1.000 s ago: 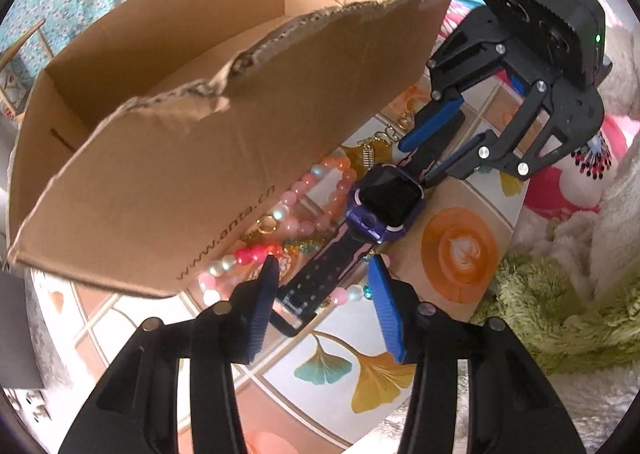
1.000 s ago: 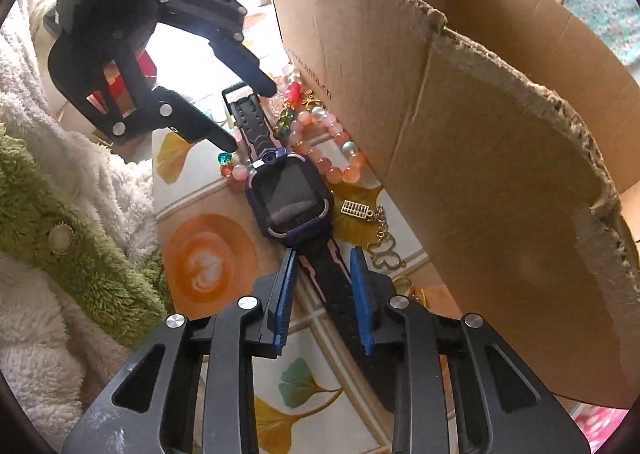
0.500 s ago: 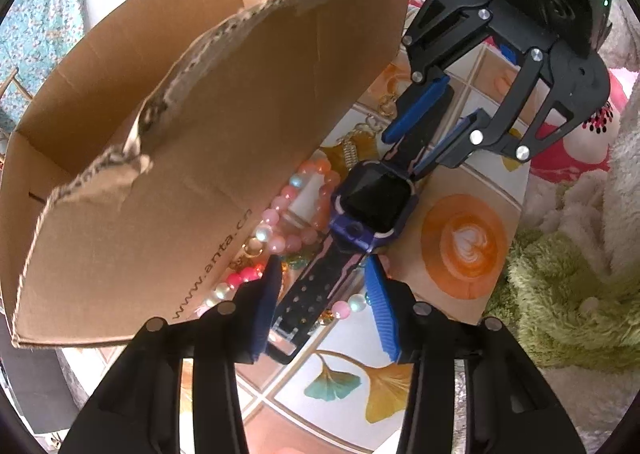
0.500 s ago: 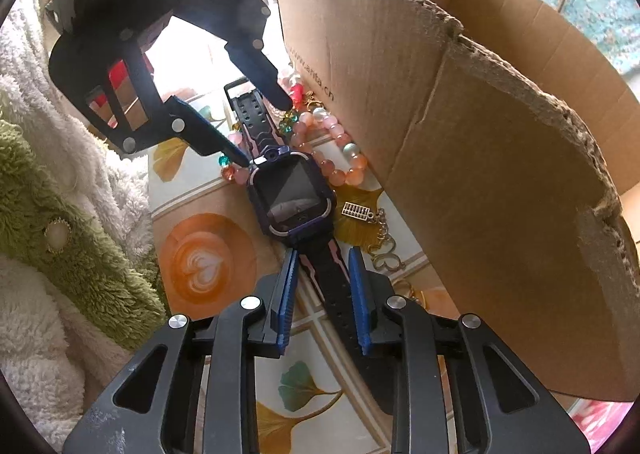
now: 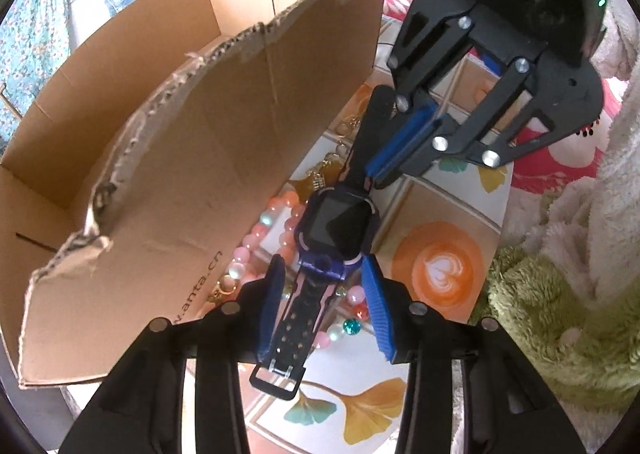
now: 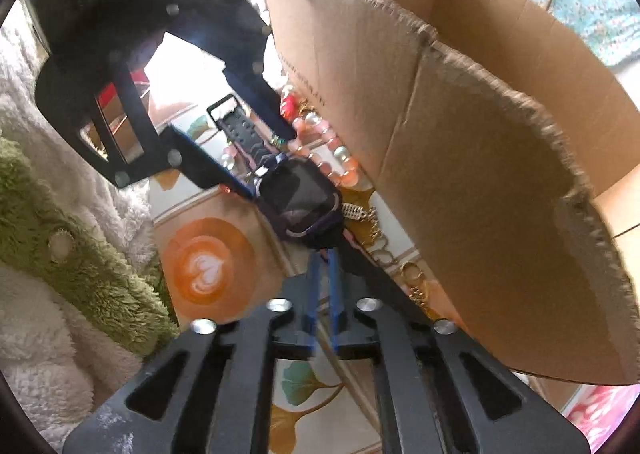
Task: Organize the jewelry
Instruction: 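Close the left tool on the watch strap while the right tool holds the face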
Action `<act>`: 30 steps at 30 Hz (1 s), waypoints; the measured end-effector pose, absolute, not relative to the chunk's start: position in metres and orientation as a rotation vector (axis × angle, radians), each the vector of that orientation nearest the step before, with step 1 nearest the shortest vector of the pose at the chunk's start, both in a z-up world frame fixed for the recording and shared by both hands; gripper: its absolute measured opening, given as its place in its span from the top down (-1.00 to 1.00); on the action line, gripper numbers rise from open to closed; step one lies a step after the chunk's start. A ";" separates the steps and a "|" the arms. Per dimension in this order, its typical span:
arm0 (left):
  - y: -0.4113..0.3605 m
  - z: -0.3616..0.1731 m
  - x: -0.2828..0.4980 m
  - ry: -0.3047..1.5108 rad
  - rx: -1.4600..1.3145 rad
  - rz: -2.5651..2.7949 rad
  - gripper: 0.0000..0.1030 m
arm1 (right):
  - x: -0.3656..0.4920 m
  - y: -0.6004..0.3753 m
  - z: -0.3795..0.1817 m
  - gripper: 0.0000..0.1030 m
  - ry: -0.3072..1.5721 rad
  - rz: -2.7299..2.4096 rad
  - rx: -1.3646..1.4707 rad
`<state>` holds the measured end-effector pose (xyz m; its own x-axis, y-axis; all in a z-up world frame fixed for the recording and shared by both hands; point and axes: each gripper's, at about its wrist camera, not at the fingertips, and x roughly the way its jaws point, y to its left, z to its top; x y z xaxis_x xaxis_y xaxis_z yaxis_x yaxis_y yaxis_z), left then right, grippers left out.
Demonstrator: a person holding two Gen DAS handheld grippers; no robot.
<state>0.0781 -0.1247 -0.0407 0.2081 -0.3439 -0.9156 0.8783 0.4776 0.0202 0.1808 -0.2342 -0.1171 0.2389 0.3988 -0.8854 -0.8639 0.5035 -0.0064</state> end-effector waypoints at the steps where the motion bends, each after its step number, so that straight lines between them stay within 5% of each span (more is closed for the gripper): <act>1: -0.127 -0.043 0.080 1.040 0.618 -0.938 0.24 | 0.180 -0.236 -0.114 0.03 0.967 0.930 -0.563; 7: -0.130 -0.050 0.091 1.106 0.513 -0.954 0.24 | 0.182 -0.235 -0.112 -0.04 0.913 0.950 -0.587; 18: -0.125 -0.062 0.101 1.124 0.477 -0.974 0.23 | 0.190 -0.234 -0.121 0.19 0.940 0.978 -0.598; 22: -0.116 -0.046 0.106 1.105 0.519 -0.961 0.22 | 0.178 -0.229 -0.117 0.44 0.912 0.981 -0.652; 30: -0.121 -0.041 0.100 1.069 0.554 -0.979 0.09 | 0.169 -0.225 -0.114 0.51 0.913 0.978 -0.674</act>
<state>0.1001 -0.1212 -0.0413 0.1440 -0.3892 -0.9098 0.8719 0.4848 -0.0694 0.1689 -0.2248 -0.1140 0.2602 0.3967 -0.8803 -0.9054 0.4169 -0.0797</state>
